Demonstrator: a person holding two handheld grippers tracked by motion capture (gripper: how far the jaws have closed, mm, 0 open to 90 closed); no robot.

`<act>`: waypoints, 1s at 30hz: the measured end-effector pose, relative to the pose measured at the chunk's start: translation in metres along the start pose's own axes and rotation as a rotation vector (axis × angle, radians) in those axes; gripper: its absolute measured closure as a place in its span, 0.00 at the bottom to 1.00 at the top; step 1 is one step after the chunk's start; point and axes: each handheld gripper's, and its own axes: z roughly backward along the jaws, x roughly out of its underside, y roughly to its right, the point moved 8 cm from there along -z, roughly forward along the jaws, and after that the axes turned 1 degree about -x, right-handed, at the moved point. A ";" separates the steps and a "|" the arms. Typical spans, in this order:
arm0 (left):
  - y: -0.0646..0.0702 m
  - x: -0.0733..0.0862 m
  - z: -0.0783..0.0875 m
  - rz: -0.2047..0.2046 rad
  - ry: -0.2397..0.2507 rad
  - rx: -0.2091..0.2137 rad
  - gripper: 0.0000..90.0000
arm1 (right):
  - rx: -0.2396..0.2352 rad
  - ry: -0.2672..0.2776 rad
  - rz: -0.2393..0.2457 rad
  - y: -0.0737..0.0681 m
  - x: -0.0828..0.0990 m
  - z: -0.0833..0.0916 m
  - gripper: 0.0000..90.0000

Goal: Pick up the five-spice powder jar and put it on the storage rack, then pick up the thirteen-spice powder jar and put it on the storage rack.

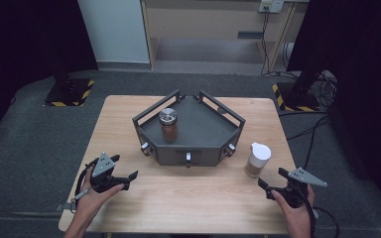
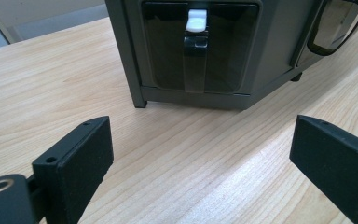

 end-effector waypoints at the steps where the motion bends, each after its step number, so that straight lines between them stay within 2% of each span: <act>1: -0.001 0.000 0.000 0.000 -0.001 0.001 0.05 | 0.000 0.000 0.000 0.000 0.000 0.000 0.03; 18: 0.001 0.003 -0.002 -0.027 -0.014 0.006 0.05 | -0.001 0.004 -0.006 -0.001 0.001 0.002 0.03; 30: 0.000 0.003 -0.002 -0.028 -0.011 0.005 0.04 | 0.009 0.008 -0.017 0.003 0.002 0.005 0.02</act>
